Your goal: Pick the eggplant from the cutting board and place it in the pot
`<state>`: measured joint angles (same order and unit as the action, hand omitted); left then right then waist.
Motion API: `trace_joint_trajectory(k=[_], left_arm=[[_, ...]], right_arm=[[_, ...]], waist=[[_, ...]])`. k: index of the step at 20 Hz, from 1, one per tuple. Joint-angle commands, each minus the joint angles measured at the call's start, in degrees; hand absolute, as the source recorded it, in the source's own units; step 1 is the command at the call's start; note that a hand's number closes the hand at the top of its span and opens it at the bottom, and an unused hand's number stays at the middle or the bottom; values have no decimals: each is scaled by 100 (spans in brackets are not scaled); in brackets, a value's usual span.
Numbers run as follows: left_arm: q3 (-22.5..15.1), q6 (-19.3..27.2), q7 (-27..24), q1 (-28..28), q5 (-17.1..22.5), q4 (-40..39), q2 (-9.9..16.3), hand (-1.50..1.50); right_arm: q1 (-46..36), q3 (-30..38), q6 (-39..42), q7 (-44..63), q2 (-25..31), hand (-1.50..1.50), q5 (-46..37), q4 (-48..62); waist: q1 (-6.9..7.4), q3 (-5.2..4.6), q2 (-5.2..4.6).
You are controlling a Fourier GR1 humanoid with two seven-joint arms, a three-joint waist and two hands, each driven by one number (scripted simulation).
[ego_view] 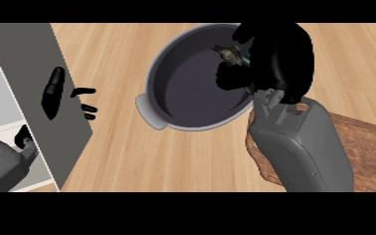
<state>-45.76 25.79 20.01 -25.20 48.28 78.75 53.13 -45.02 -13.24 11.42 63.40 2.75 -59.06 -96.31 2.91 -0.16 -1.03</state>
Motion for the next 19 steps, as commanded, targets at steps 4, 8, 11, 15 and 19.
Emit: trace_joint_trajectory(k=[4, 8, 11, 15, 19], left_arm=[[181, 743, -885, 73, -480, -266, 116, 0], [83, 783, -746, -192, -347, -364, 115, 0], [-96, 744, -928, -97, -289, -439, 85, 0], [-54, 721, -925, -146, -71, -532, 233, 0], [-179, 929, -1038, -123, -23, -462, 176, 0]], right_arm=[[-185, 303, -1028, 416, -267, -150, 341, 822], [-130, 504, -2170, 169, -271, -150, 369, 673], [-440, 794, -2804, 104, -272, -150, 185, 655], [-212, 984, -3557, -94, -273, -150, -143, 510], [226, 1102, -3787, -77, -274, -150, -344, 6]], waist=[[122, 10, 75], [91, 18, 76], [152, 8, 77], [53, 10, 111], [-119, 14, 184]])
